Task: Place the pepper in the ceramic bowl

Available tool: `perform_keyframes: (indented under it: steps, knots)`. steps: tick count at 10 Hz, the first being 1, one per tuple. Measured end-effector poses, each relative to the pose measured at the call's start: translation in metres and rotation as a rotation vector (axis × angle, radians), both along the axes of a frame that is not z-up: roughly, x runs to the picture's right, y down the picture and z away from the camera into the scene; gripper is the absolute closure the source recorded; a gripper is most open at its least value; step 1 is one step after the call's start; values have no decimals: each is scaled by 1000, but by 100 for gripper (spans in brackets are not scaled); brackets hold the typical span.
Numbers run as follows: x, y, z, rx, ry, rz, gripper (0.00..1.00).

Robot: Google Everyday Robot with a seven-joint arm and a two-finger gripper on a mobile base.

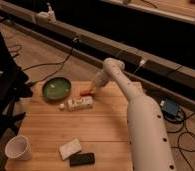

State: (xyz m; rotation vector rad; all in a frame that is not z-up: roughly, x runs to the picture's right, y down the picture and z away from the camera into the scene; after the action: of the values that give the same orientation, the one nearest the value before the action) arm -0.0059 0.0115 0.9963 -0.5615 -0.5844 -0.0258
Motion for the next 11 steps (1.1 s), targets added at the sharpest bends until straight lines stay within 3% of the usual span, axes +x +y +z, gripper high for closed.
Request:
perform_keyframes:
  steps: [1, 4, 7, 11]
  knots:
    - [2, 1, 1, -6, -1, -2, 91]
    - [3, -3, 1, -3, -5, -6, 92]
    - [0, -38, -22, 68, -41, 30, 92]
    - [-15, -80, -71, 181, -140, 69, 92]
